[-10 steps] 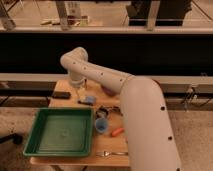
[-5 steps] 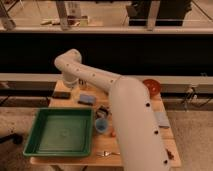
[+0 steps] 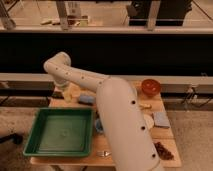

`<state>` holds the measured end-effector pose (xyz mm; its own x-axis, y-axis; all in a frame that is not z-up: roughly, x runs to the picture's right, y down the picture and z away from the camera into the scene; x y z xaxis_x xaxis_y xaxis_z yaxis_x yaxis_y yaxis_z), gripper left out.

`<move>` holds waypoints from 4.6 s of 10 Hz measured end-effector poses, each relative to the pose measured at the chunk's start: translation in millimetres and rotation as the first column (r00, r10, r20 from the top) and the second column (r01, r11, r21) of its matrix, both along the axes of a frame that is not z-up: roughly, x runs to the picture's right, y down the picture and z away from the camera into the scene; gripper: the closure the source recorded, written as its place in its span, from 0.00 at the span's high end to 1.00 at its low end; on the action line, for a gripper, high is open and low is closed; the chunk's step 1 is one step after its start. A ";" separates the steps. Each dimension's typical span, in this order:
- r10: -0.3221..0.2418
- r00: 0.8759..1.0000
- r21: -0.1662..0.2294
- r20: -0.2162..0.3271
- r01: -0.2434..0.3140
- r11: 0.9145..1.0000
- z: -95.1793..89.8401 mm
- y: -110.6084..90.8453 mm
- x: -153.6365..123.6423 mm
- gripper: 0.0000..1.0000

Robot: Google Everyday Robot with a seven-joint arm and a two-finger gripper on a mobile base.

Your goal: Place eraser in paper cup

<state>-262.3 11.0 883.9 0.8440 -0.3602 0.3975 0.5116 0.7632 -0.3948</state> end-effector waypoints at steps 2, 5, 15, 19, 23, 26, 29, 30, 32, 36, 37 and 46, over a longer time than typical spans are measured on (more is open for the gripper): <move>0.043 0.999 0.003 -0.016 -0.043 0.999 9.0 -12.5 3.8 0.80; 0.102 0.993 -0.028 -0.055 -0.103 0.994 16.8 -11.5 2.3 0.80; 0.066 0.996 -0.086 -0.052 -0.070 0.994 45.3 5.1 -17.3 0.80; 0.018 0.999 -0.104 -0.043 -0.023 0.994 64.3 12.6 -17.6 0.80; -0.020 0.999 -0.132 -0.046 0.013 0.991 88.2 25.7 -15.9 0.80; -0.016 0.998 -0.138 -0.052 0.009 0.990 102.3 24.5 -14.7 0.80; -0.014 0.999 -0.125 -0.049 0.008 0.992 107.1 13.9 -15.8 0.72; -0.015 0.999 -0.123 -0.046 0.009 0.992 107.6 11.4 -17.9 0.58; -0.014 0.999 -0.128 -0.046 0.008 0.992 108.5 11.1 -18.4 0.53; -0.024 0.999 -0.152 -0.044 0.017 0.988 111.8 18.5 -17.3 0.47; -0.019 0.999 -0.155 -0.044 0.012 0.988 108.7 17.3 -11.4 0.44; 0.157 0.981 -0.065 -0.114 -0.165 0.984 31.2 -43.5 78.6 0.36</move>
<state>-183.7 -32.5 915.0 0.9278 -0.1895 0.3212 0.3360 0.7987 -0.4992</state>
